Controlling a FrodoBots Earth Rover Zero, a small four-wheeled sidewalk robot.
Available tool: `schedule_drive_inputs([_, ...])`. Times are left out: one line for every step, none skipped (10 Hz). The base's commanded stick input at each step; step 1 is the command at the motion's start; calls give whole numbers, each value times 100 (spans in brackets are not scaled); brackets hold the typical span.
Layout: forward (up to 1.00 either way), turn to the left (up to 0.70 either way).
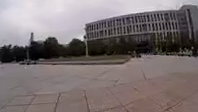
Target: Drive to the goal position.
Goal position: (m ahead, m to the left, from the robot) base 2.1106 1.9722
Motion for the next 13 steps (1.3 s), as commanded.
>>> schedule_drive_inputs([0,70])
schedule_drive_inputs([0,70])
schedule_drive_inputs([0,70])
schedule_drive_inputs([0,70])
schedule_drive_inputs([0,70])
schedule_drive_inputs([0,70])
schedule_drive_inputs([0,70])
schedule_drive_inputs([0,70])
schedule_drive_inputs([4,69])
schedule_drive_inputs([22,65])
schedule_drive_inputs([44,24])
schedule_drive_inputs([68,15])
schedule_drive_inputs([70,14])
